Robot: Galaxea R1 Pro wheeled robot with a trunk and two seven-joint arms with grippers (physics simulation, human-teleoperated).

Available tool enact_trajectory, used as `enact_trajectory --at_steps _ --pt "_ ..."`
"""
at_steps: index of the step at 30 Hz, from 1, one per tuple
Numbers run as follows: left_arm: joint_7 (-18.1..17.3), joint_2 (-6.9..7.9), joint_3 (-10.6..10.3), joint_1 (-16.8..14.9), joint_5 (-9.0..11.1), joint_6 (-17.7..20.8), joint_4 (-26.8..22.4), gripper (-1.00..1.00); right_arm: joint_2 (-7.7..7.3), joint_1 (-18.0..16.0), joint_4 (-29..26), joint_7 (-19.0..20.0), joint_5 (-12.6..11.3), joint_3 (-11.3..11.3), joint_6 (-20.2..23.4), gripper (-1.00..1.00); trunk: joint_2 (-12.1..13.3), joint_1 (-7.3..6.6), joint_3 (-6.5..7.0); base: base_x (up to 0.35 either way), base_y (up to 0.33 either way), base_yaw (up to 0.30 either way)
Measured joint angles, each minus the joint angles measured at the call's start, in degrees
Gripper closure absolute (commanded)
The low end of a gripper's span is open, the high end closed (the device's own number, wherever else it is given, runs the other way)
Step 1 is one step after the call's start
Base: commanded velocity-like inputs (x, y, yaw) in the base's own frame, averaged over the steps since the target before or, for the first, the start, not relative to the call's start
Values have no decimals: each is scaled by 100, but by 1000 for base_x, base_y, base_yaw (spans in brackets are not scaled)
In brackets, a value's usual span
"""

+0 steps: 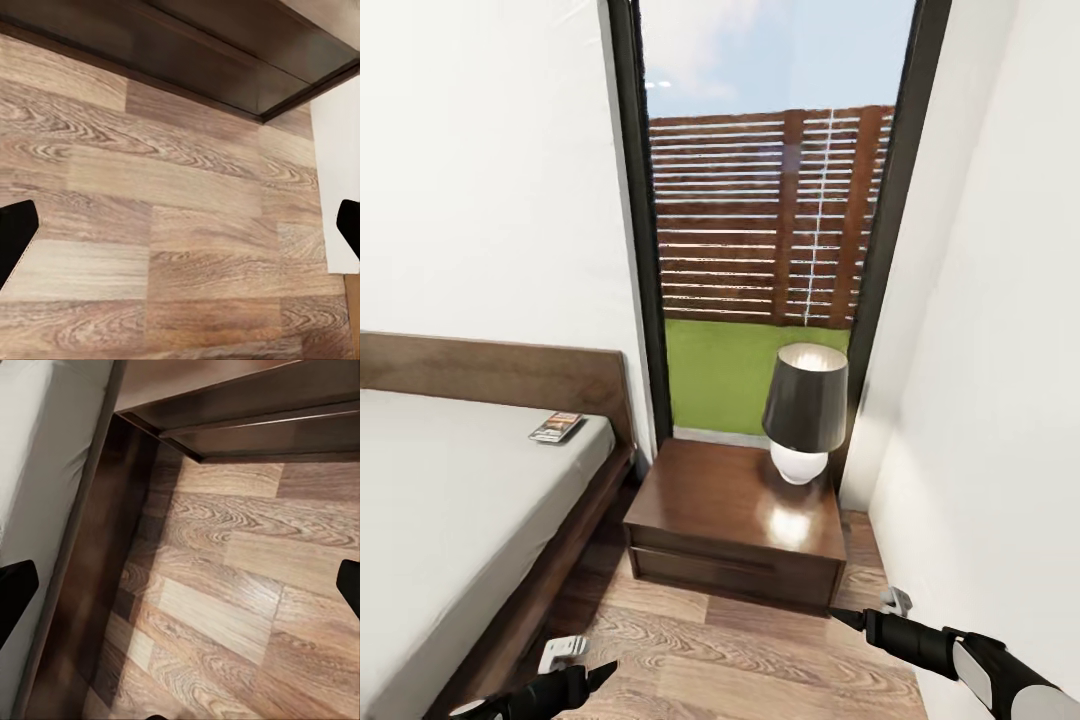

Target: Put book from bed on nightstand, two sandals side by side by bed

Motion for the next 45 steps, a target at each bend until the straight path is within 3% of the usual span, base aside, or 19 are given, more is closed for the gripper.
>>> enact_trajectory --at_steps 25,29,33,45 --pt "2 -3 -1 0 -1 0 7 -100 -13 9 105 -42 -33 -12 -19 -100 0 0 0 0 0 45" --pt "2 -3 -1 -1 -1 0 8 -100 -5 17 328 -45 -28 -9 -55 -100 0 0 0 0 0 0" --pt "2 -4 -1 0 -1 0 6 -100 -8 20 1038 -45 -26 6 -281 -100 0 0 0 0 0 0" --pt "2 -8 -3 4 -3 0 8 -100 -10 24 1185 -52 -18 -14 -472 -100 0 -1 0 44 0 0"
